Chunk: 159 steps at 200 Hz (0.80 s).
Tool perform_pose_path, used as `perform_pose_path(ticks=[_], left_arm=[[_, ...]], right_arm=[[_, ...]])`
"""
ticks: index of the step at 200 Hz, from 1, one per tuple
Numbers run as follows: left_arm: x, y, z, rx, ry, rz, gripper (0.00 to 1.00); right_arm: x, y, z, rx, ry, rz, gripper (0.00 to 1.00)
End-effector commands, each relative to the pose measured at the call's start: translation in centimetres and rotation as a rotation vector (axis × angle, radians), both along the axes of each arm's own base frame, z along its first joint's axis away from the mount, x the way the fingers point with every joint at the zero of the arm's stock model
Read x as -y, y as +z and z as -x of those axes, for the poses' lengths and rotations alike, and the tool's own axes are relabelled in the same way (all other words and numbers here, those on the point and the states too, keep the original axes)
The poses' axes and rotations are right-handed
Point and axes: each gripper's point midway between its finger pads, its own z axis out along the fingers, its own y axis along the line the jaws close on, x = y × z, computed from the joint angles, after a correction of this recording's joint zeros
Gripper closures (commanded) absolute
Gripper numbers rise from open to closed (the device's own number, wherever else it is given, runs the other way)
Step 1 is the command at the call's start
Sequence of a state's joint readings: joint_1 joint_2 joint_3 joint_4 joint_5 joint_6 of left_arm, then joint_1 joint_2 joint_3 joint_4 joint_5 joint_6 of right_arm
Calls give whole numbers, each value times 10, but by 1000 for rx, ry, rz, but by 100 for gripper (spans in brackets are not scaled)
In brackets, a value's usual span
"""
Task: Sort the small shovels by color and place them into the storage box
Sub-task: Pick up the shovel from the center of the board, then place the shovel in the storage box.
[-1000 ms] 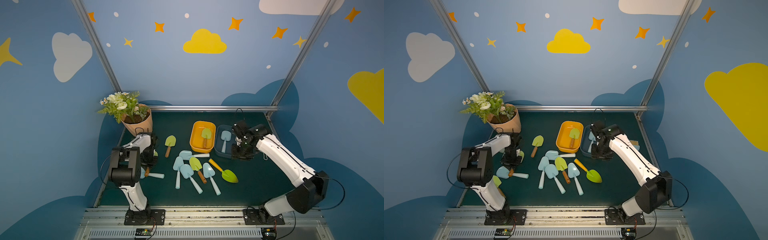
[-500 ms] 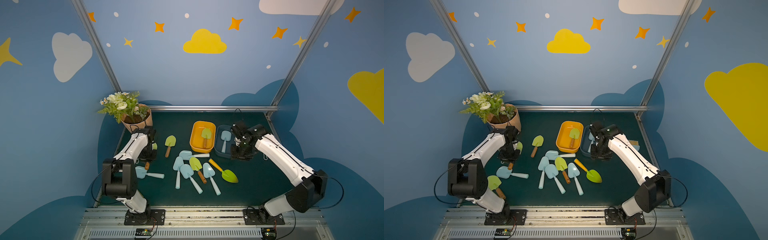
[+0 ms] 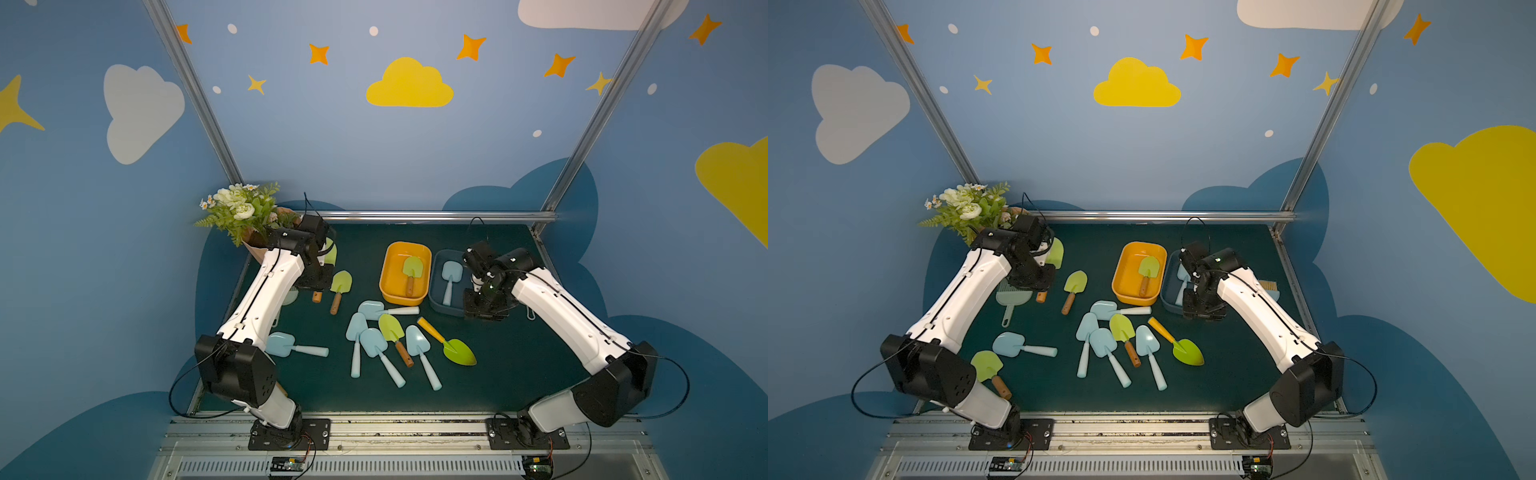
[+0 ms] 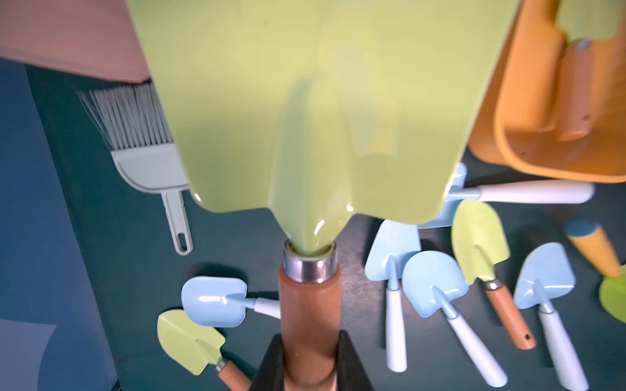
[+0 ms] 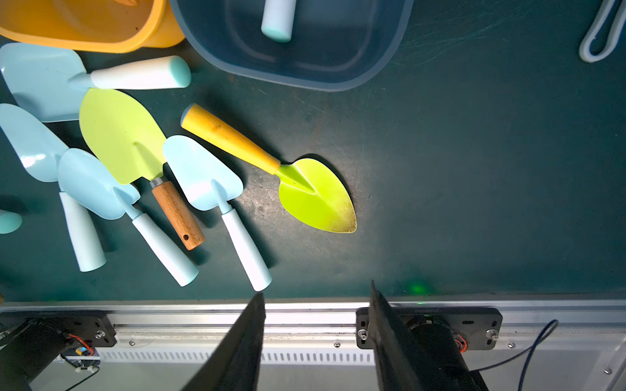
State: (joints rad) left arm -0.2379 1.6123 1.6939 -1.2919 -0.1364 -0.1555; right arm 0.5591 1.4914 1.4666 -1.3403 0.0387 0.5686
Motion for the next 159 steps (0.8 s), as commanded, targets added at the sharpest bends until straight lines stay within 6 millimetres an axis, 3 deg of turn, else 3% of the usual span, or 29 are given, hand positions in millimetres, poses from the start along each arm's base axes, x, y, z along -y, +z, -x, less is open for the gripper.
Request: perform_pose_path(ticks=[1,27,82,125,159], left_arm=[[32,4,-10,-9,-34,31,97],[73,9,-31,18,-97,49,97],[156,-3,-78,48,-178,102,97],[198,-40,-103,22,-197,113,97],[211,-73,-106,-33,-197,100,97]], right_arm=[[8,12,7,14,-15,8,49],[13,14,10,15,-20,21,49],[24,11,18,3,-40,42,49],[31,10,21,-5,-48,53,49],[34,8,21,-10,-53,57,49]])
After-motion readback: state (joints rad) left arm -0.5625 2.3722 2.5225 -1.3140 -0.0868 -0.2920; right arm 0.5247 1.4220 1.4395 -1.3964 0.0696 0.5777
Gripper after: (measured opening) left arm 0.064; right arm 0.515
